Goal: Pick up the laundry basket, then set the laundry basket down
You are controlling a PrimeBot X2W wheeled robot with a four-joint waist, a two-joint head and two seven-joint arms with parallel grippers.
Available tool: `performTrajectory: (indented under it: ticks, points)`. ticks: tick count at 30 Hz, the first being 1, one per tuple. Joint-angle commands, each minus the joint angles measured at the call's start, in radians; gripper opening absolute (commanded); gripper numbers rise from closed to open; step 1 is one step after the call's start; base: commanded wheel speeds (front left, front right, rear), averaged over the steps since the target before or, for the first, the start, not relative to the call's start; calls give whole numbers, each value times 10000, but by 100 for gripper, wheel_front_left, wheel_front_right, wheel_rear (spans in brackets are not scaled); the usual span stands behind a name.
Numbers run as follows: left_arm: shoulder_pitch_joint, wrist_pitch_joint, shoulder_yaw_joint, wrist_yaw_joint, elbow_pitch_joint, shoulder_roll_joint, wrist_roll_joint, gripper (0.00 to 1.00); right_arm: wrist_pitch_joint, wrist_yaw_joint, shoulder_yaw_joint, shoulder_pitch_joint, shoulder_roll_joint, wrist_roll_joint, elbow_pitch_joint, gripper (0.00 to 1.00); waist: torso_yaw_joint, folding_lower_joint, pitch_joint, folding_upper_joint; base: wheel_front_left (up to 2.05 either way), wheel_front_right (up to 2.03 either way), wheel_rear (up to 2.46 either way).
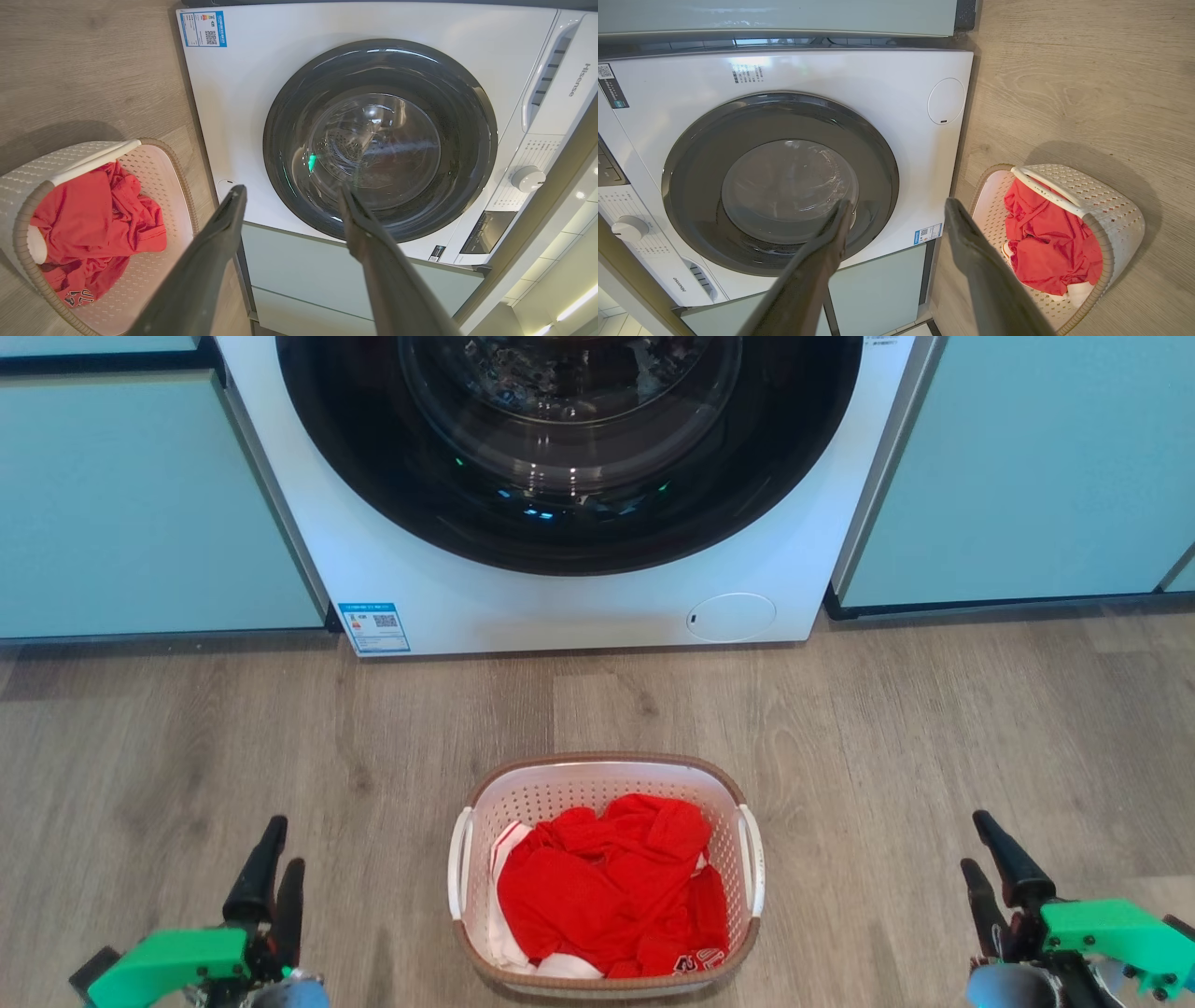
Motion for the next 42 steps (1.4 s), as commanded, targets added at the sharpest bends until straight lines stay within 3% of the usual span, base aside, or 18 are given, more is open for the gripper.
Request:
performTrajectory:
  ticks: [1,19,27,42]
  points:
    - [-496,-98,46,-9,-397,87,173,100,-115,7,34,-409,-37,-180,-396,100,-1,0,5,-1,0,0,0]
    - [-772,-604,461,-20,-687,96,1131,100,-619,17,-56,-636,-55,-1555,-1004,100,-16,0,25,-1,0,0,0]
    - [-933,-841,615,-25,-1154,100,1820,100,-855,21,-162,-926,-63,-3127,-1761,100,11,0,70,-1,0,0,0]
    - [-1078,-1286,545,-35,-2131,108,3966,100,-1300,30,731,-1387,-79,-6774,-3030,100,64,0,181,-1,0,0,0]
